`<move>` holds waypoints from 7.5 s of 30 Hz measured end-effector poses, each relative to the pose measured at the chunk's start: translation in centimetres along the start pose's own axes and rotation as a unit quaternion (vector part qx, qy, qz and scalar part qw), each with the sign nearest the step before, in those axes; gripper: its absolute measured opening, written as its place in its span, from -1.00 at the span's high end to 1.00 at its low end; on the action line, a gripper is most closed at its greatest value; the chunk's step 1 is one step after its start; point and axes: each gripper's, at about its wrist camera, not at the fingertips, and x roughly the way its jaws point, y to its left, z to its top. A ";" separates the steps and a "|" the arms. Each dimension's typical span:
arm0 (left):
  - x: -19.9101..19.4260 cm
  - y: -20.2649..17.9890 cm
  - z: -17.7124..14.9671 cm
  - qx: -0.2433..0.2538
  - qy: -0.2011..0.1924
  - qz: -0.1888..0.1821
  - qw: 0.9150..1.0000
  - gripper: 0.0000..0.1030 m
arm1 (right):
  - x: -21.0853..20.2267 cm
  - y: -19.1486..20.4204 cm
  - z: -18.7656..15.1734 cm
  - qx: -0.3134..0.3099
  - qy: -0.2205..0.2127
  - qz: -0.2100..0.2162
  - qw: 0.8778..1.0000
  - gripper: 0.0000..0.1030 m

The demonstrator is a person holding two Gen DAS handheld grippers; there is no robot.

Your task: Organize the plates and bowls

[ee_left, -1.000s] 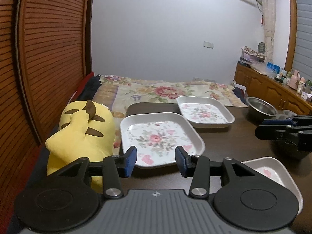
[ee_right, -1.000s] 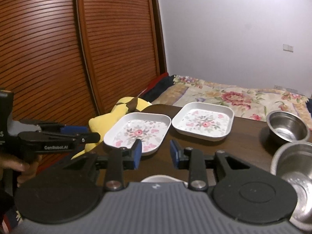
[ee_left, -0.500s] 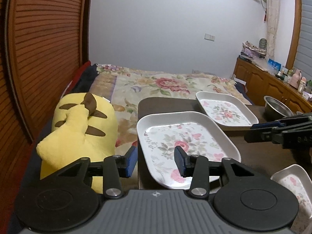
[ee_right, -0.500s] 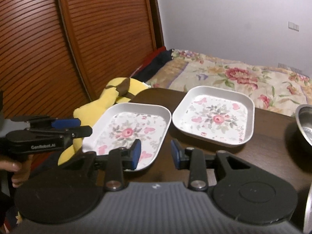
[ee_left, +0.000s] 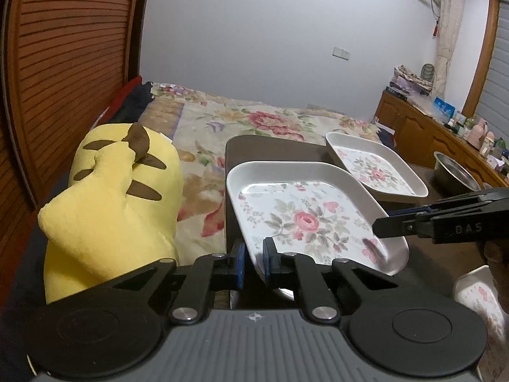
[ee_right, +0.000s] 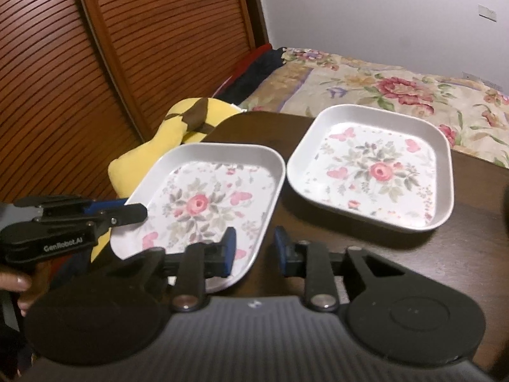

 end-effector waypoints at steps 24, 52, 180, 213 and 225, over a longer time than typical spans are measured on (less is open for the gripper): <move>-5.1 -3.1 0.5 0.029 -0.028 -0.021 0.999 0.77 | -4.5 0.5 -1.7 0.011 -0.015 0.002 1.000 0.77; -8.8 -13.6 -1.4 0.089 -0.043 -0.095 0.991 0.74 | -14.6 -5.2 -7.1 0.068 -0.079 -0.042 0.994 0.77; 5.7 -11.5 8.6 0.058 -0.004 -0.002 0.998 0.38 | -6.1 -12.1 4.7 0.049 -0.040 -0.036 0.997 0.21; 11.5 -10.4 8.0 0.035 0.049 -0.013 0.998 0.79 | 0.9 -14.0 7.0 0.034 0.076 -0.038 0.996 0.57; 9.7 -10.9 7.7 0.043 0.040 -0.012 0.998 0.79 | 0.8 -13.1 6.6 0.016 0.082 -0.029 0.996 0.61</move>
